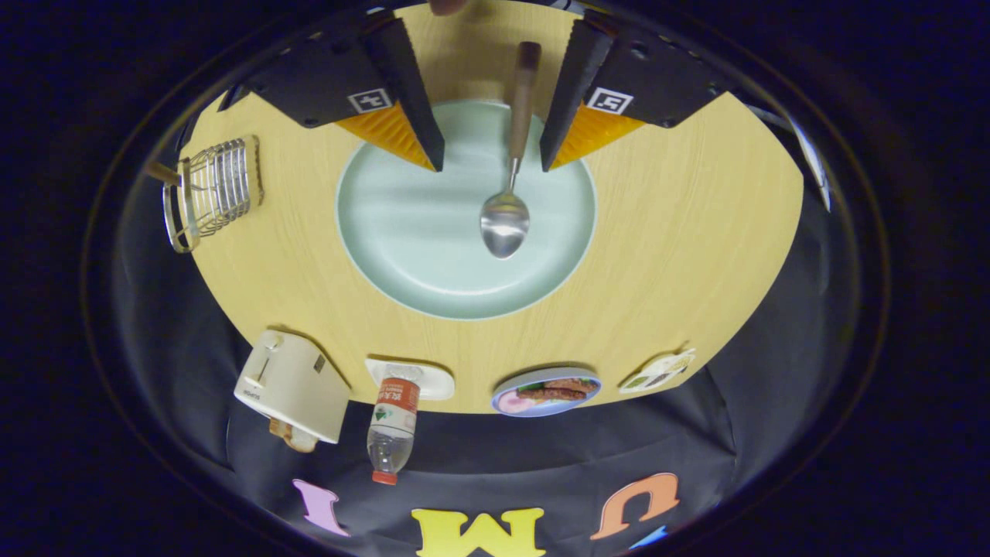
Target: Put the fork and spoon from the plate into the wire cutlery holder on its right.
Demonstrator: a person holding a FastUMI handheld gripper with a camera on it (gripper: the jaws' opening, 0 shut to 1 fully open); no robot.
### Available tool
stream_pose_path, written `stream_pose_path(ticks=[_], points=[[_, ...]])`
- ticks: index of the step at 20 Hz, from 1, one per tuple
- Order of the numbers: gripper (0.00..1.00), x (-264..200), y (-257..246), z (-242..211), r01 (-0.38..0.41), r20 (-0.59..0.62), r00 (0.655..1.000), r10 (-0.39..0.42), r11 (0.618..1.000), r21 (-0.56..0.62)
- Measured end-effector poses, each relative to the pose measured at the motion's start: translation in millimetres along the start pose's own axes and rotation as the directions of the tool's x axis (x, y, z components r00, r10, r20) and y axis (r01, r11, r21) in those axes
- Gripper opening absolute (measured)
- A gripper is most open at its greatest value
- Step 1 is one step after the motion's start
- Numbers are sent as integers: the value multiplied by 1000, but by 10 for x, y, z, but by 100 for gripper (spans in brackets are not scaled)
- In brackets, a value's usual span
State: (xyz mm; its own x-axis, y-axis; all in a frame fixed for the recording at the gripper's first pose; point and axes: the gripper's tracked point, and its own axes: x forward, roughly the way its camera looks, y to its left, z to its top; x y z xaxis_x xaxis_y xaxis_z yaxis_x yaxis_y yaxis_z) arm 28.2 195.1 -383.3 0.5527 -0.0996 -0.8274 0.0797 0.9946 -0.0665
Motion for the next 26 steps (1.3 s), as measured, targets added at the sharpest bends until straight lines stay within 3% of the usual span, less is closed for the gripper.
stream_pose_path(ticks=[2, 5, 8, 9, 10, 12, 13, 19, 26], points=[[60, 67, 15, -11, 0, -13, 1000, 0, 1000, 0], [60, 112, 52, 10, -6, -14, 1000, 5, 1000, -11], [22, 184, 63, -15, 4, -27, 1000, -4, 1000, -14], [25, 186, 31, -18, 12, -36, 999, -13, 1000, -14], [6, 209, 34, -34, 25, -35, 999, -25, 1000, -6], [6, 195, 24, -14, 23, -44, 999, -24, 1000, -16], [1, 188, 18, -19, 23, -54, 998, -25, 999, -22], [1, 35, -105, 39, 15, -88, 996, -15, 1000, -1], [0, -465, -284, 334, -29, -116, 993, 28, 1000, -9]])
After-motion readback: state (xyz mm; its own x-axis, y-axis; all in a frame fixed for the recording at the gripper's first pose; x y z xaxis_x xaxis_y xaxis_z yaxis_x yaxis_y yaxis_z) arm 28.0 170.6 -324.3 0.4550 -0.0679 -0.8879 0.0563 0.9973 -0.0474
